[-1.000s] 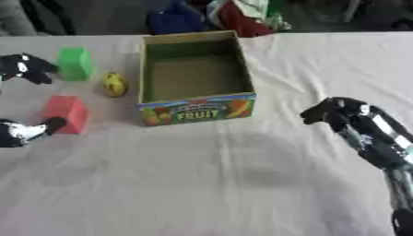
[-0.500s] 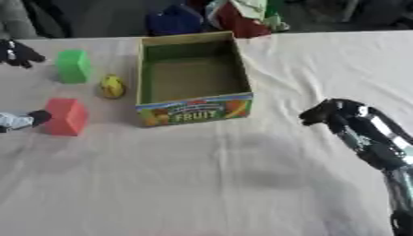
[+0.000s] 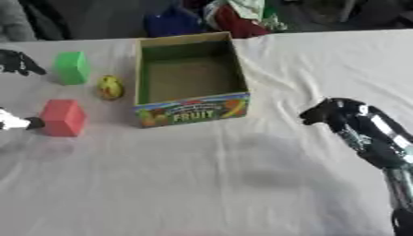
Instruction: Pick up objects on the table and place them in the box.
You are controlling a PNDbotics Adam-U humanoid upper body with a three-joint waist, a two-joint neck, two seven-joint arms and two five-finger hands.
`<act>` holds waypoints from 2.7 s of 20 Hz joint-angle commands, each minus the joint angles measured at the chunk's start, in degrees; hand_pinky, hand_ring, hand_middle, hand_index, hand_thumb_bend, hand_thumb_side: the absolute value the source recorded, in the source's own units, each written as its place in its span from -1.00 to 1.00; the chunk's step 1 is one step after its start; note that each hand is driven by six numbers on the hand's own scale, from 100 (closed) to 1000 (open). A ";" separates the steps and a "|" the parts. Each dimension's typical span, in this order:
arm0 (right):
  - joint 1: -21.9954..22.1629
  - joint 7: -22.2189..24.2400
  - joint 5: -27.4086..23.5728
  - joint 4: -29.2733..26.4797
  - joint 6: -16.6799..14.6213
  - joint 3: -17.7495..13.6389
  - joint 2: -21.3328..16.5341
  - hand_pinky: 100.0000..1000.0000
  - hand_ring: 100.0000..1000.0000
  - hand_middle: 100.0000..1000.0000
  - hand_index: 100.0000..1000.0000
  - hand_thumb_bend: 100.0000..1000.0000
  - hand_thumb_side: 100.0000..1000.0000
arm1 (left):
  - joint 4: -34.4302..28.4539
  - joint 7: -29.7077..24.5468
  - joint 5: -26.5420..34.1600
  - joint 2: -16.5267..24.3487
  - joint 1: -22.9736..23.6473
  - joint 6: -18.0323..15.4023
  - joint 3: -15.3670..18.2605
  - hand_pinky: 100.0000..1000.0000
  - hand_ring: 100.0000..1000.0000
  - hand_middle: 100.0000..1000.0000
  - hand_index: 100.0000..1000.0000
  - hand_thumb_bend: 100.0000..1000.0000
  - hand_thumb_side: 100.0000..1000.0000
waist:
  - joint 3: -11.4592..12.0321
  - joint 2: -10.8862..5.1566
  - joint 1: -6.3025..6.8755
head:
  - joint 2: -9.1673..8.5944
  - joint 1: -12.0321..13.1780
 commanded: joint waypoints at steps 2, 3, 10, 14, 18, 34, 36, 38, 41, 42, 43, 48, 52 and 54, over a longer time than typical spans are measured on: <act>-0.43 0.25 0.31 -0.50 -0.09 -0.01 -1.42 0.40 0.44 0.09 0.25 -1.00 0.03 | 4.11 -1.50 -2.19 1.47 -2.33 -0.88 -0.38 0.38 0.39 0.44 0.65 0.20 -0.02 | -0.04 -0.95 -0.03 | 0.02 0.08; -0.43 0.28 0.31 -0.49 -0.08 0.01 -1.39 0.40 0.44 0.09 0.25 -1.00 0.03 | 5.03 -1.66 -2.58 1.20 -2.74 -1.00 -0.52 0.38 0.39 0.44 0.66 0.19 0.00 | -0.04 -0.97 -0.05 | 0.06 0.07; -0.42 0.31 0.27 -0.43 -0.15 0.04 -1.40 0.40 0.44 0.09 0.25 -1.00 0.02 | 9.56 -2.11 -4.20 -0.18 -4.97 -1.57 -1.32 0.37 0.38 0.44 0.65 0.18 0.04 | -0.09 -1.06 -0.15 | 0.04 0.05; -0.42 0.38 0.27 -0.41 -0.12 0.10 -1.31 0.40 0.43 0.09 0.25 -1.00 0.02 | 10.98 -1.99 -4.83 -1.04 -6.34 -2.06 -1.99 0.36 0.38 0.43 0.65 0.15 0.02 | -0.11 -1.11 -0.18 | 0.08 0.14; -0.35 0.37 0.29 -0.38 -0.15 0.09 -1.28 0.40 0.43 0.09 0.25 -1.00 0.03 | 13.33 -2.29 -5.97 -2.17 -7.91 -2.53 -2.78 0.36 0.37 0.42 0.65 0.16 0.02 | -0.21 -1.10 -0.26 | 0.16 0.25; -0.28 0.47 0.29 -0.29 -0.14 0.17 -0.99 0.40 0.43 0.09 0.25 -1.00 0.03 | 22.81 -3.07 -9.17 -7.37 -13.09 -4.79 -4.39 0.34 0.30 0.36 0.62 -0.02 0.00 | -0.66 -1.16 -0.44 | 0.18 0.07; -0.26 0.46 0.29 -0.28 -0.13 0.15 -0.96 0.40 0.43 0.09 0.25 -1.00 0.03 | 23.93 -3.63 -8.73 -7.95 -13.40 -5.19 -4.44 0.34 0.27 0.32 0.61 -0.06 0.00 | -0.70 -1.14 -0.47 | 0.19 0.06; -0.24 0.45 0.32 -0.26 -0.15 0.14 -0.97 0.40 0.43 0.09 0.25 -1.00 0.03 | 24.80 -4.19 -8.48 -8.32 -13.64 -5.48 -4.47 0.33 0.22 0.28 0.59 -0.10 -0.01 | -0.74 -1.11 -0.49 | 0.20 0.08; -0.25 0.45 0.34 -0.26 -0.15 0.14 -0.94 0.40 0.43 0.09 0.25 -1.00 0.03 | 25.37 -4.31 -8.49 -8.66 -13.83 -5.69 -4.38 0.29 0.11 0.14 0.54 -0.17 -0.07 | -0.76 -1.07 -0.48 | 0.23 0.05; -0.26 0.46 0.35 -0.26 -0.14 0.14 -0.93 0.40 0.43 0.09 0.25 -1.00 0.03 | 25.30 -4.11 -8.48 -8.69 -13.84 -5.73 -4.33 0.26 0.07 0.09 0.51 -0.21 -0.11 | -0.76 -1.07 -0.47 | 0.24 0.04; -0.26 0.46 0.36 -0.26 -0.13 0.13 -0.92 0.40 0.43 0.09 0.25 -1.00 0.03 | 25.13 -3.84 -8.41 -8.68 -13.83 -5.75 -4.29 0.26 0.06 0.08 0.50 -0.21 -0.12 | -0.76 -1.07 -0.46 | 0.25 0.03; -0.22 0.44 0.38 -0.23 -0.15 0.10 -0.95 0.40 0.43 0.09 0.25 -1.00 0.03 | 22.53 -2.42 -6.34 -8.19 -13.81 -5.34 -3.42 0.21 -0.01 -0.06 0.40 -0.41 -0.25 | -0.68 -1.13 -0.49 | 0.26 0.01; -0.20 0.38 0.33 -0.20 -0.19 0.05 -1.03 0.40 0.43 0.09 0.25 -1.00 0.03 | 18.94 -2.47 -3.67 -7.25 -14.03 -4.90 -2.46 0.21 -0.02 -0.07 0.40 -0.48 -0.28 | -0.56 -1.23 -0.50 | 0.22 -0.07; -0.18 0.41 0.33 -0.19 -0.16 0.08 -1.02 0.40 0.43 0.09 0.25 -1.00 0.03 | 16.69 -2.58 -2.24 -6.91 -14.43 -4.61 -2.00 0.21 -0.02 -0.07 0.40 -0.51 -0.31 | -0.48 -1.28 -0.48 | 0.22 -0.13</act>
